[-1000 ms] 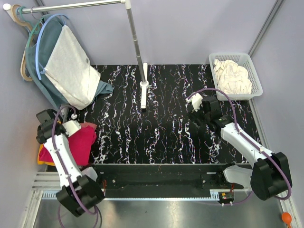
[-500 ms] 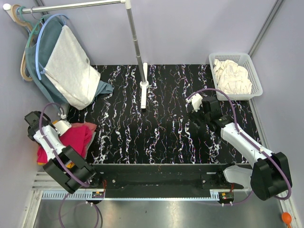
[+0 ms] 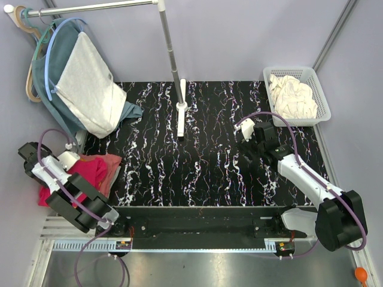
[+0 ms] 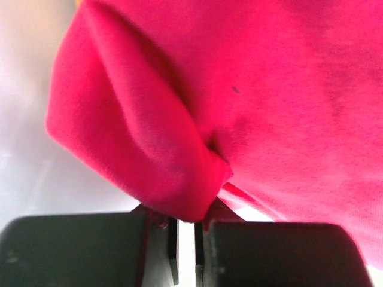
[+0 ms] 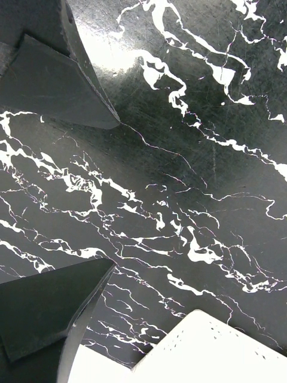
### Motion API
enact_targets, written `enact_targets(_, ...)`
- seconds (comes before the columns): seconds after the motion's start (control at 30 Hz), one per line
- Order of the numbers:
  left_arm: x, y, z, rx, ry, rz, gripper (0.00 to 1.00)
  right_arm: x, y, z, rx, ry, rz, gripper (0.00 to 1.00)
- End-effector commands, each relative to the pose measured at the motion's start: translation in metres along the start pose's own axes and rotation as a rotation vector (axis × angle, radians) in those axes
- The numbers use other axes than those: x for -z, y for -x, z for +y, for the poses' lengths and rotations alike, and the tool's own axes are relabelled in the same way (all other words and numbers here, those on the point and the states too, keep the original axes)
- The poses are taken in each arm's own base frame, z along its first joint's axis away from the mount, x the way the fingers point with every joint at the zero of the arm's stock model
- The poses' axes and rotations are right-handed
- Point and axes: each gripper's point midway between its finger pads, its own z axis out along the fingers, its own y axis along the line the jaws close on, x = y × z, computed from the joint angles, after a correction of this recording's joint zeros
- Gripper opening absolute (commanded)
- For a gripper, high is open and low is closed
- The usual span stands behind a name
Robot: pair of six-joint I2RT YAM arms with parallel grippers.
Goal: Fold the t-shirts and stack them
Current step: Neatly place the folded tshirt to the corner
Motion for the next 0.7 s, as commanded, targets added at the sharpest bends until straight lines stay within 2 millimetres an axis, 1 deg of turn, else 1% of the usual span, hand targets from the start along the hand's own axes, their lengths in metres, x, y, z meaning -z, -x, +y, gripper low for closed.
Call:
enact_targets(0.0,0.007,-0.003,0.052,0.034,0.139,-0.007,0.0,0.001,0.012,-0.002,-0.017,0.0,-0.031,1.0)
enact_targets(0.13,-0.002,-0.004,0.044,0.027,0.106,0.004,0.0,0.002,0.011,-0.001,-0.019,0.001,-0.029,1.0)
enact_targets(0.2,-0.003,-0.001,0.04,0.032,0.103,-0.013,0.0,0.002,0.011,-0.001,-0.019,0.001,-0.029,1.0)
enact_targets(0.23,-0.003,0.0,0.039,0.033,0.105,-0.022,0.02,0.002,0.011,-0.001,-0.018,0.002,-0.03,1.0)
enact_targets(0.27,0.0,0.004,0.036,0.035,0.11,-0.047,0.13,0.001,0.011,-0.001,-0.017,0.001,-0.029,1.0)
enact_targets(0.3,0.002,0.006,0.034,0.036,0.114,-0.06,0.32,0.001,0.011,-0.001,-0.017,0.004,-0.027,1.0)
enact_targets(0.37,0.008,0.012,0.03,0.033,0.124,-0.097,0.4,0.002,0.013,-0.002,-0.017,0.003,-0.029,1.0)
enact_targets(0.4,0.011,0.015,0.029,0.035,0.128,-0.117,0.51,0.002,0.015,-0.002,-0.017,0.002,-0.033,1.0)
enact_targets(0.43,0.013,0.018,0.027,0.04,0.127,-0.137,0.72,0.003,0.016,-0.003,-0.016,0.0,-0.034,1.0)
enact_targets(0.5,0.025,0.028,0.023,0.063,0.134,-0.201,0.92,0.004,0.02,-0.005,-0.016,-0.003,-0.04,1.0)
enact_targets(0.53,0.029,0.032,0.018,0.073,0.12,-0.225,0.99,0.005,0.023,-0.006,-0.018,-0.004,-0.042,1.0)
enact_targets(0.57,0.039,0.041,0.017,0.088,0.132,-0.278,0.99,0.006,0.023,-0.007,-0.021,-0.002,-0.038,1.0)
enact_targets(0.6,0.044,0.045,0.015,0.099,0.131,-0.303,0.99,0.008,0.03,-0.009,-0.026,-0.005,-0.048,1.0)
enact_targets(0.63,0.05,0.051,0.007,0.105,0.11,-0.331,0.99,0.008,0.031,-0.011,-0.031,-0.007,-0.046,1.0)
enact_targets(0.67,0.062,0.062,0.005,0.123,0.123,-0.4,0.99,0.009,0.033,-0.011,-0.049,-0.004,-0.041,1.0)
